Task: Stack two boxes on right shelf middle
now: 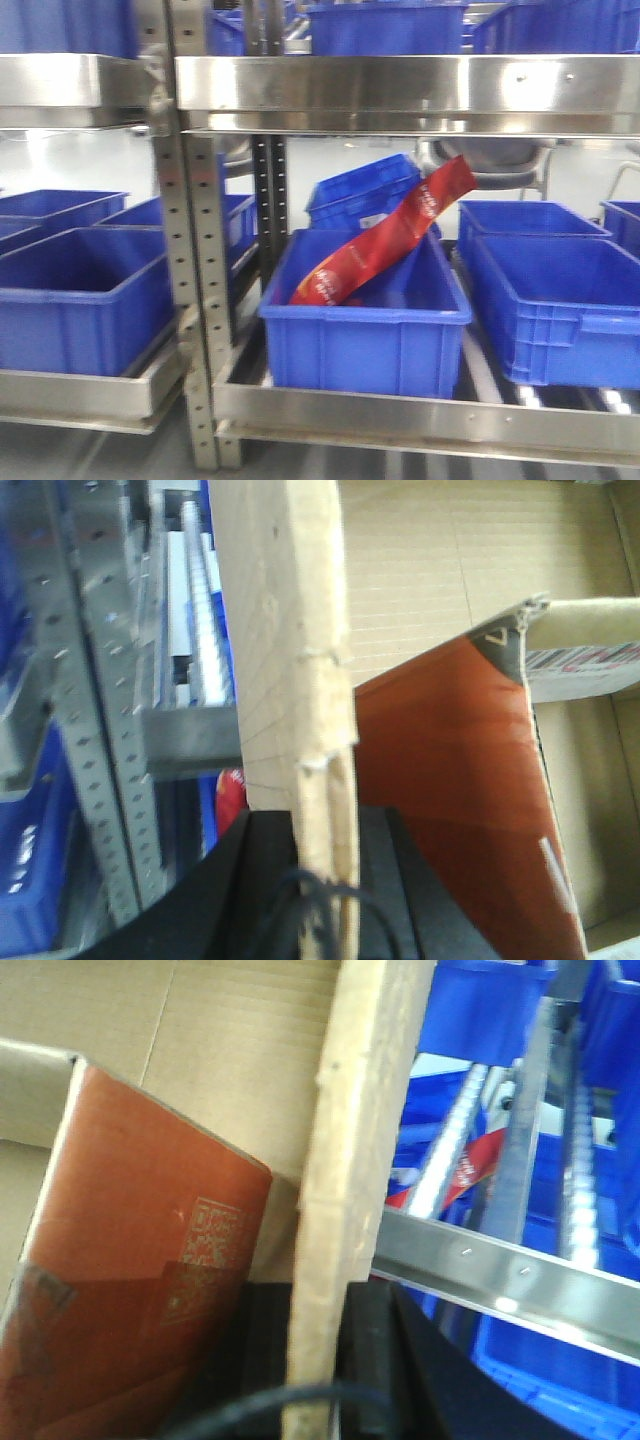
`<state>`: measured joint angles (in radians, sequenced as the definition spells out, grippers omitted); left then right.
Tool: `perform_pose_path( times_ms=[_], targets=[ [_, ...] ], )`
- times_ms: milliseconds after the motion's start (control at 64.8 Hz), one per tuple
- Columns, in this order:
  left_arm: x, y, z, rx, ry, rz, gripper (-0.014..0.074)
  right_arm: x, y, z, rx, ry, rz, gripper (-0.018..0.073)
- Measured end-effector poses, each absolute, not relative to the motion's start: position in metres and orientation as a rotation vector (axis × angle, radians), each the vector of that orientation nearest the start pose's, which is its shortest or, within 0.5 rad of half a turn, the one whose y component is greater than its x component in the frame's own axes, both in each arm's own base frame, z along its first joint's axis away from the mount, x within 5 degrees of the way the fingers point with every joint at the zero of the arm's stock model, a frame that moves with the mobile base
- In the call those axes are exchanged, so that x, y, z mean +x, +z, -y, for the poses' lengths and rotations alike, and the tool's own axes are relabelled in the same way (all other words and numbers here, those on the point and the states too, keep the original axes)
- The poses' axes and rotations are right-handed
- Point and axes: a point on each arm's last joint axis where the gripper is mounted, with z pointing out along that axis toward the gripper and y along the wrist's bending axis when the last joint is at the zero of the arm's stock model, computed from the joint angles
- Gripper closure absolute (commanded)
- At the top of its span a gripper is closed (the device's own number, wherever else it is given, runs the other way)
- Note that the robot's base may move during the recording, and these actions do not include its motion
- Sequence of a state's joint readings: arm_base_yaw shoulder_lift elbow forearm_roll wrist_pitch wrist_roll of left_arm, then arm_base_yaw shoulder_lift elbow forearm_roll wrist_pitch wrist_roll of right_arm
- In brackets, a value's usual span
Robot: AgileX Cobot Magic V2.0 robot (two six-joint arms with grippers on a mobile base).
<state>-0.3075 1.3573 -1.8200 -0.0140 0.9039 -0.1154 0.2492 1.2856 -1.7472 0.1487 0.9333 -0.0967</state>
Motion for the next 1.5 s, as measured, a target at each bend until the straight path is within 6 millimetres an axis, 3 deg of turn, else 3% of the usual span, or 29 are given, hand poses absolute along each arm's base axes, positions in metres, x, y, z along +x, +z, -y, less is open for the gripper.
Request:
perform_pose_path(
  times_ms=[1496],
  targets=[
    [0.2528, 0.5253, 0.0813, 0.185, -0.299, -1.927, 0.0708, 0.2338, 0.5210, -0.0707, -0.329, 0.276, -1.929, 0.0713]
  ],
)
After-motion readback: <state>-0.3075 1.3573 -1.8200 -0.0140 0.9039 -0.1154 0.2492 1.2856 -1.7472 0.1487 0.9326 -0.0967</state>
